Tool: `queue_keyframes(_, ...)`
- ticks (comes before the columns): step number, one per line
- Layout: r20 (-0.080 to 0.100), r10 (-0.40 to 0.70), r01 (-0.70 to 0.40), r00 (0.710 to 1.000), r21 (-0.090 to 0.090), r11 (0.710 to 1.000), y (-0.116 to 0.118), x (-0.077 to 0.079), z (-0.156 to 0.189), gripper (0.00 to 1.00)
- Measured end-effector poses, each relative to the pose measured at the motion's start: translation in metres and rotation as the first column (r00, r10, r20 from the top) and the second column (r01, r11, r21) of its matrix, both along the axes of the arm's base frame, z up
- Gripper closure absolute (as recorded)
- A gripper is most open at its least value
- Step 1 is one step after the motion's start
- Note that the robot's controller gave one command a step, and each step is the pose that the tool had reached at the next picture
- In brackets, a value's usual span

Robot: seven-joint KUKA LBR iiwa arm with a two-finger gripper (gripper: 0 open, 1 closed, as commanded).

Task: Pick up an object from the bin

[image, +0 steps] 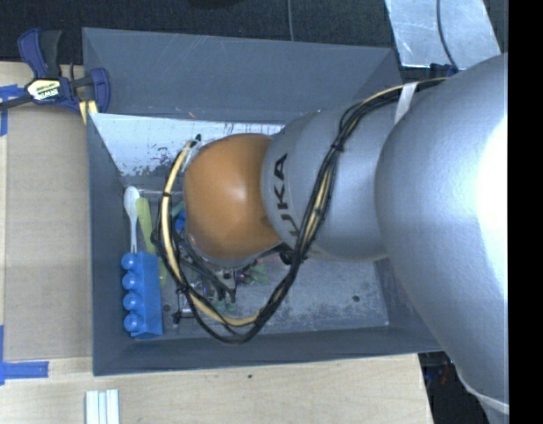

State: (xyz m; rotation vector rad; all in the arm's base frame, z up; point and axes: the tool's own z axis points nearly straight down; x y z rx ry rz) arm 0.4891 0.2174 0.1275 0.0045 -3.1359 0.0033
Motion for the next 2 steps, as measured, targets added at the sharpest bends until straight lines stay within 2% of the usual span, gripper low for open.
queue_keyframes(1, 0.007, -0.003, 0.003, 1.0, 0.003, 1.0, -0.001, 0.002, 0.005, 0.0)
queue_keyframes(2, 0.011, -0.005, 0.005, 1.0, 0.006, 1.0, -0.045, 0.088, -0.038, 0.0)
